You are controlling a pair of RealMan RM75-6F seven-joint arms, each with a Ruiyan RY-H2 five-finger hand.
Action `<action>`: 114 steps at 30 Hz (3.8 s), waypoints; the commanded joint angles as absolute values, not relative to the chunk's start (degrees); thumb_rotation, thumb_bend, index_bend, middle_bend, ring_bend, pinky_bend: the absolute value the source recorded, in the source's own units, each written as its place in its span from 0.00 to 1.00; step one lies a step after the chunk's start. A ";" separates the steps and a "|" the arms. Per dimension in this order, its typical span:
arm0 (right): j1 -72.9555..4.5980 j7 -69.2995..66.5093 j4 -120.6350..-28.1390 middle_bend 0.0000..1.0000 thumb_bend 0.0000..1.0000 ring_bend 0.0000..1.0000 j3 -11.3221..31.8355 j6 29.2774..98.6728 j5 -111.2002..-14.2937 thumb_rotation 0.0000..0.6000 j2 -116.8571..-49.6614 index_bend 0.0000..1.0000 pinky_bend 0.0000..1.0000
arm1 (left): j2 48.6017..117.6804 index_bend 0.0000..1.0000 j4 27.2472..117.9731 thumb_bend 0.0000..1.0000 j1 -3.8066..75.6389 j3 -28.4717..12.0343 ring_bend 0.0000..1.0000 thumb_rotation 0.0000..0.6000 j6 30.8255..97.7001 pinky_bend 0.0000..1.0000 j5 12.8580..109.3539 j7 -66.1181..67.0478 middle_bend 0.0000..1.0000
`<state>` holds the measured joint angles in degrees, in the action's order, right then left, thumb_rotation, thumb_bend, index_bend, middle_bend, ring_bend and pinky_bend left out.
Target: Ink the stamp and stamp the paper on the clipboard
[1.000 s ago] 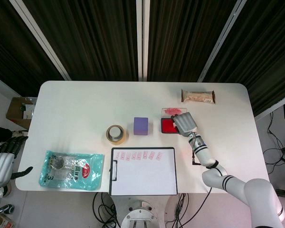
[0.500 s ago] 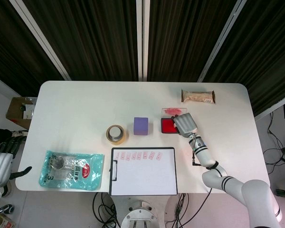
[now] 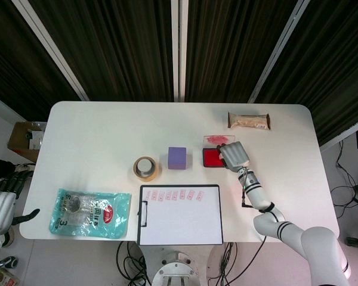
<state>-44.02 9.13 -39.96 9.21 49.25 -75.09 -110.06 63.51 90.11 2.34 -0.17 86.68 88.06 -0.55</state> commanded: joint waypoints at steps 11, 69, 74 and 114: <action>-44.42 7.89 -38.71 0.88 0.48 0.96 9.68 48.69 -75.33 1.00 -110.64 1.00 1.00 | 63.47 0.14 90.27 0.00 2.30 -0.20 0.12 1.00 86.73 0.24 87.98 -0.34 0.15; -45.77 -28.10 -23.02 0.87 0.41 0.96 -14.73 95.63 -123.76 1.00 -101.10 1.00 1.00 | 63.04 0.14 93.56 0.00 3.56 -0.57 0.12 1.00 84.91 0.24 87.22 2.46 0.15; -45.75 -31.21 -17.66 0.86 0.41 0.96 -15.53 95.17 -122.48 1.00 -103.41 1.00 1.00 | 63.36 0.14 93.36 0.00 3.91 -0.77 0.12 1.00 84.35 0.24 86.77 2.60 0.15; -46.80 -36.59 -10.72 0.85 0.41 0.96 -20.91 85.61 -117.25 1.00 -109.34 1.00 1.00 | 63.67 0.14 90.65 0.00 4.07 -0.99 0.12 1.00 83.57 0.24 85.36 0.01 0.15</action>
<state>-46.81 -36.59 -10.76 -20.88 85.69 -117.32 -109.30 63.67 90.64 4.07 -1.00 83.57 85.36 0.00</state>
